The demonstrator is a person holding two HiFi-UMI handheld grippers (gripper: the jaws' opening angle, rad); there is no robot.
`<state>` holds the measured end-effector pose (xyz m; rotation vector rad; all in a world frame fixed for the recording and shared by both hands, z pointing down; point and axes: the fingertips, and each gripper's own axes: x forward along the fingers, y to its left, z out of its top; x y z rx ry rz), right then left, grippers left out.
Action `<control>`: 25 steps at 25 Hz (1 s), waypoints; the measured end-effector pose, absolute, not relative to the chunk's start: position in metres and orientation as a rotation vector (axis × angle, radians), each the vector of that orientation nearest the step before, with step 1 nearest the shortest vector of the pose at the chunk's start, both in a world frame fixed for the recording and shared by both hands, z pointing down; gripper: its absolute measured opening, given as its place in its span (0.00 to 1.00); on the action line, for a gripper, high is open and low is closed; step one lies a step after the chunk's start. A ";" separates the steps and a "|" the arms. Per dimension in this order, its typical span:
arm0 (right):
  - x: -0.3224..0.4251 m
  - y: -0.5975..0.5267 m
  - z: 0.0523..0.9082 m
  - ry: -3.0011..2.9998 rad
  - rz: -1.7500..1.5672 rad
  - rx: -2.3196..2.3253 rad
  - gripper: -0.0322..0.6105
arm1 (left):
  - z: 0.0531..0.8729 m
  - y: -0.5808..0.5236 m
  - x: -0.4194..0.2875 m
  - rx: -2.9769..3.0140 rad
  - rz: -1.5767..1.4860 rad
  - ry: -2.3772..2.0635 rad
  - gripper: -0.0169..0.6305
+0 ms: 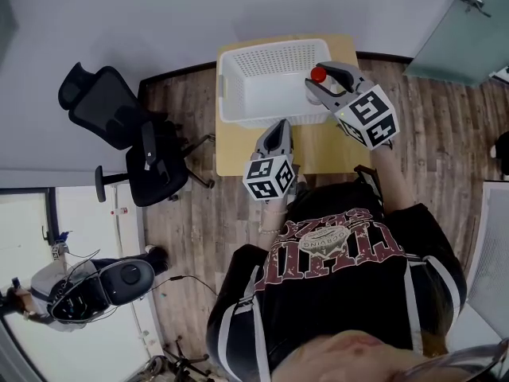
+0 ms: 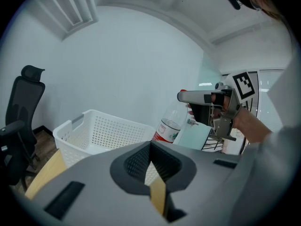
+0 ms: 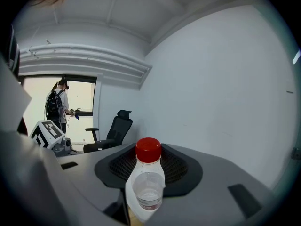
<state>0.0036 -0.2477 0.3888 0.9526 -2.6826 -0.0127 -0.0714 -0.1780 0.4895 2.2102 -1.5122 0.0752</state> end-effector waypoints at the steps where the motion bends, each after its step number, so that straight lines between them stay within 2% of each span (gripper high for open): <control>1: 0.005 -0.247 0.387 -2.684 -0.016 0.953 0.31 | 0.490 -0.177 -0.069 2.212 0.077 -1.507 0.10; 25: 0.065 -0.192 0.352 -2.715 -0.051 1.069 0.31 | 0.499 -0.135 -0.016 2.259 0.146 -1.407 0.10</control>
